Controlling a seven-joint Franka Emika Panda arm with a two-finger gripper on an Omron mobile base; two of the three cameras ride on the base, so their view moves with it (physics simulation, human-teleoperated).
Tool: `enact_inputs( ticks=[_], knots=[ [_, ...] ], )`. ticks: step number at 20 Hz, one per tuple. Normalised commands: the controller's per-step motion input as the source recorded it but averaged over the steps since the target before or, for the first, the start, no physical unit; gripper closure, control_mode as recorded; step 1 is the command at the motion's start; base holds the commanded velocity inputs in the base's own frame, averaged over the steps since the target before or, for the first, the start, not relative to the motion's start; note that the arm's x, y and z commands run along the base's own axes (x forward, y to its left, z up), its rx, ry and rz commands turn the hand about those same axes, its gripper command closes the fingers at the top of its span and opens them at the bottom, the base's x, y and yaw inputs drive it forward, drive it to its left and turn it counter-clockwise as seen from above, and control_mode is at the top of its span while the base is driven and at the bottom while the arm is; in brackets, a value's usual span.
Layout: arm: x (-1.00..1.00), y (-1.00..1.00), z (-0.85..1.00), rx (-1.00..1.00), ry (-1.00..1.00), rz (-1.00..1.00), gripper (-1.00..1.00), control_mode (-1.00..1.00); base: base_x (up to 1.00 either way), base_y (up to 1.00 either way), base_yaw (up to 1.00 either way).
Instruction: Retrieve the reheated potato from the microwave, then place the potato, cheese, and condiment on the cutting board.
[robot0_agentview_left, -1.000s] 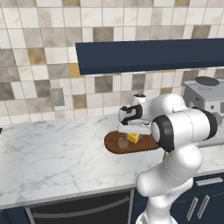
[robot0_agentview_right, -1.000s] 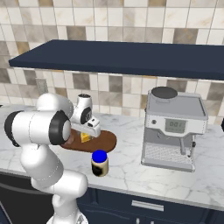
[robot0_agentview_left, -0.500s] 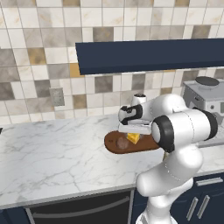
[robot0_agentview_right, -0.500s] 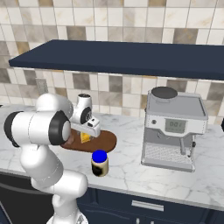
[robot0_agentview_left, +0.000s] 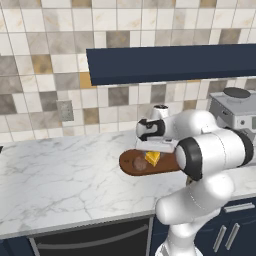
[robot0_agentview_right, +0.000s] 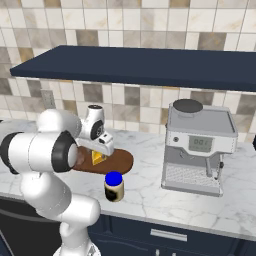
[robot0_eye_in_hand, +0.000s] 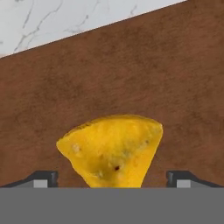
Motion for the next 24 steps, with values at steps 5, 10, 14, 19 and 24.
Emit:
enact_inputs(
  ticks=[5,10,14,19,24],
  knots=[
    [-0.33,-0.10,0.25,0.00,0.00,-0.06,-1.00,-1.00,0.00,0.00,0.00],
    [-0.45,-0.18,0.19,0.00,0.00,-0.04,-1.00,-1.00,0.00,0.00,0.00],
    [-0.44,-0.19,0.26,0.00,0.00,-0.01,-1.00,-1.00,0.00,0.00,0.00],
    [-0.44,-0.21,0.28,0.00,0.00,-0.01,-1.00,-1.00,0.00,0.00,0.00],
    [-0.39,-0.22,0.22,0.00,0.00,-0.01,-1.00,-1.00,0.00,0.00,0.00]
  ],
)
